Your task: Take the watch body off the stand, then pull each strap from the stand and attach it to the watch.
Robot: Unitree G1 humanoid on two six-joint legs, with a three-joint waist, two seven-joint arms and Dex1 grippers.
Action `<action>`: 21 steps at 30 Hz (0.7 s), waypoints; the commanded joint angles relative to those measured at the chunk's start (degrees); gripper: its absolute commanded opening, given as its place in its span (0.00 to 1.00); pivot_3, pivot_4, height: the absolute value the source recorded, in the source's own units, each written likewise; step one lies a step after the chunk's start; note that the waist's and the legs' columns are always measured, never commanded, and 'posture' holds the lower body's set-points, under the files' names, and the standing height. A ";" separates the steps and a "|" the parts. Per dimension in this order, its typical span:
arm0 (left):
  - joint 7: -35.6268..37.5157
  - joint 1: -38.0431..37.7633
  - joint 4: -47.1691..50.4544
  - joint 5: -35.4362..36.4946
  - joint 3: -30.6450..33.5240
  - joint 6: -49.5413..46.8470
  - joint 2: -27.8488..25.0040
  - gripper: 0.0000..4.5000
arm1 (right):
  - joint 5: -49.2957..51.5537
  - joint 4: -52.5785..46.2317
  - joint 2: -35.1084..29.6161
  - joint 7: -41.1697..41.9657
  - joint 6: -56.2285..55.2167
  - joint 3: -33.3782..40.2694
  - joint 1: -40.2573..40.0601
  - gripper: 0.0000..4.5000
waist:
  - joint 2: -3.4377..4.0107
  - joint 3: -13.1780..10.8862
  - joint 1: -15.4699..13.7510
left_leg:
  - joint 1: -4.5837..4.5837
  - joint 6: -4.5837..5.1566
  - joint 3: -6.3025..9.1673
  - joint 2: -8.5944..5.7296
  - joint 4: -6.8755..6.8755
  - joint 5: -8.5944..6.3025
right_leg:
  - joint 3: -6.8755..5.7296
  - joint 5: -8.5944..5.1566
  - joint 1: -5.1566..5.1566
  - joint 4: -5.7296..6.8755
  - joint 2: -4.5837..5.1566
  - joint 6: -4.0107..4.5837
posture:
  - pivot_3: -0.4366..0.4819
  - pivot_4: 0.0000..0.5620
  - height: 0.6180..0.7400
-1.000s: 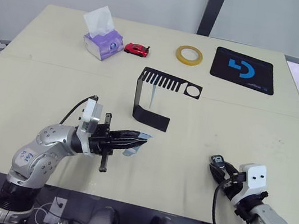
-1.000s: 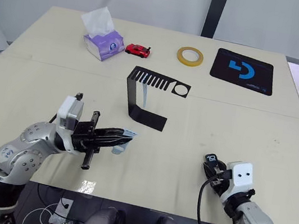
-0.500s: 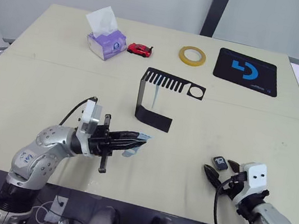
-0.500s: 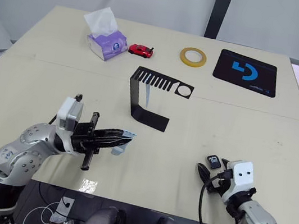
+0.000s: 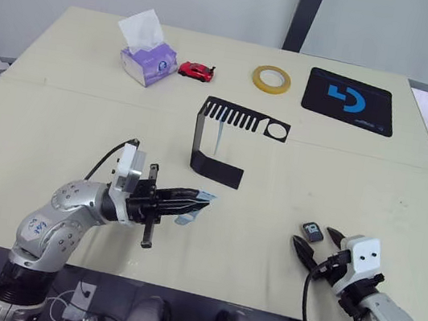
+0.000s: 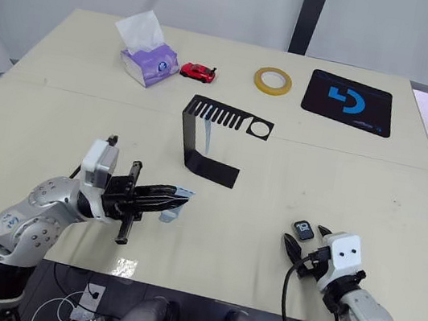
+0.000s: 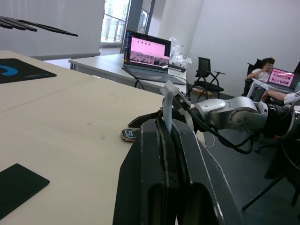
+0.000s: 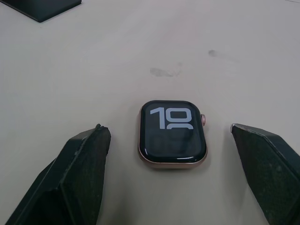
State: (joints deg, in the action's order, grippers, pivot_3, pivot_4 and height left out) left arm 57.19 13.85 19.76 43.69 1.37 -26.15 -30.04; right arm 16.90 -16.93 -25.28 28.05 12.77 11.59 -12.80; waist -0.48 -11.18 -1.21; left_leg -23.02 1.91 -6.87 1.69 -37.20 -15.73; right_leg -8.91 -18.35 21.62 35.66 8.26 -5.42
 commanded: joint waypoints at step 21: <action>-0.20 0.61 1.12 0.07 0.98 0.67 -0.10 0.00 | 0.35 3.73 -0.60 0.69 5.85 -1.68 2.10 0.97 | -0.26 0.15 0.64 | 0.06 0.00 0.00 0.02 0.00 -0.01 | 0.01 0.00 -0.04 0.02 0.03 0.00 | 0.48 0.27 1.00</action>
State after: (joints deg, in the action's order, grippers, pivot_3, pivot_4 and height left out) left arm 57.10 14.06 19.76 43.68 1.37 -26.16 -30.04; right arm 18.92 -15.40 -25.75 28.59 17.91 11.13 -9.36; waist -0.73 -11.02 -0.57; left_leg -22.96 1.91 -6.87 1.71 -37.20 -15.74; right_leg -8.90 -18.35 21.58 35.68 8.29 -5.42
